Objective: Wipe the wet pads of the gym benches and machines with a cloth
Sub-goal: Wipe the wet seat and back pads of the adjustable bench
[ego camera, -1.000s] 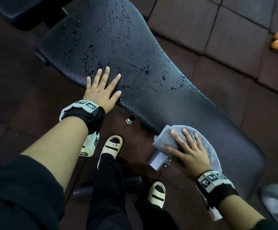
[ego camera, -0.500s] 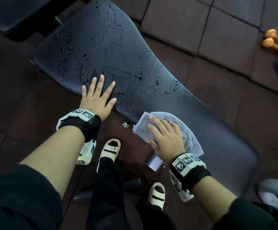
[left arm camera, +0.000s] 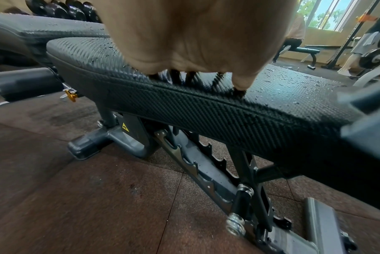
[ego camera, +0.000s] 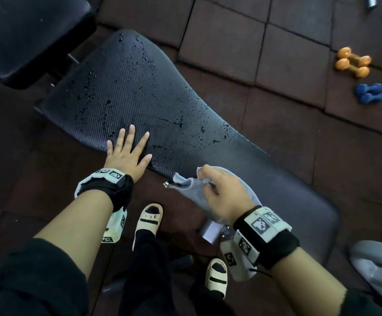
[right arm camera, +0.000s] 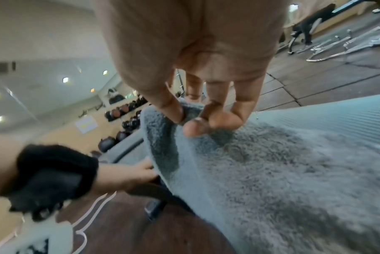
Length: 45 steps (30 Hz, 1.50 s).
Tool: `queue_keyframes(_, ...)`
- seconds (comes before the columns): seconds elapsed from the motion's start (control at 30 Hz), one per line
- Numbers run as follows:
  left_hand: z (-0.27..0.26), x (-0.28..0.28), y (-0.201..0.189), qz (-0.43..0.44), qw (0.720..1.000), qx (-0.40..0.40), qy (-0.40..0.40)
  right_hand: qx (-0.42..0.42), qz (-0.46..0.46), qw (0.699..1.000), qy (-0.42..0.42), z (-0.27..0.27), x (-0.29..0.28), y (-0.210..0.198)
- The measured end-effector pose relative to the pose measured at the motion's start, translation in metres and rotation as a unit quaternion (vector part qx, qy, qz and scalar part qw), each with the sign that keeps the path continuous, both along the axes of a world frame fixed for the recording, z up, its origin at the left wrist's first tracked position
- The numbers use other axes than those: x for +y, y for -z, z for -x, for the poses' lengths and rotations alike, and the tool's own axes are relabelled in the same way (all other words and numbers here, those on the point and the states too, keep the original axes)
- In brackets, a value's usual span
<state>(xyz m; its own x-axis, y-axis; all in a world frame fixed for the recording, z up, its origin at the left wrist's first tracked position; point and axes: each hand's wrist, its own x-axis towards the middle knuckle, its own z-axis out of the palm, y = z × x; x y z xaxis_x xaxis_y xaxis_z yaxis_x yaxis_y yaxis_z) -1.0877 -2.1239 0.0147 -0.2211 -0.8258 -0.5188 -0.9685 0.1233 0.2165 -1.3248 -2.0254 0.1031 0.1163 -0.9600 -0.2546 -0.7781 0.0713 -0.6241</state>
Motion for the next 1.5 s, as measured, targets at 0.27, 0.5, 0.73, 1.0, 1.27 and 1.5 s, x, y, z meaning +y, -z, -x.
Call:
queue_keyframes(0.27, 0.004, -0.002, -0.001, -0.024, 1.0, -0.004, -0.012, -0.212, 0.092, 0.973, 0.022, 0.017, -0.005, -0.075)
queue_keyframes(0.5, 0.004, -0.001, 0.002, -0.023, 1.0, -0.005, -0.016, -0.21, 0.103, 0.972, 0.016, 0.069, 0.034, -0.074)
queue_keyframes(0.73, 0.007, 0.005, 0.007, 0.008, 1.0, -0.006, -0.025, -0.129, 0.065, 0.984, 0.102, 0.082, 0.04, -0.01)
queue_keyframes(1.0, 0.0, 0.004, -0.002, 0.106, 0.994, 0.015, -0.018, 0.081, 0.162, 0.98, -0.083, 0.06, 0.006, 0.048)
queue_keyframes(1.27, -0.025, -0.061, 0.004, 0.096, 0.995, -0.008, 0.007, 0.182, 0.138, 0.954, -0.196, 0.068, 0.01, 0.08)
queue_keyframes(1.5, -0.021, -0.066, 0.006, 0.088, 0.996, -0.016, 0.011, 0.181, 0.159, 0.947, -0.213, 0.058, 0.0, 0.095)
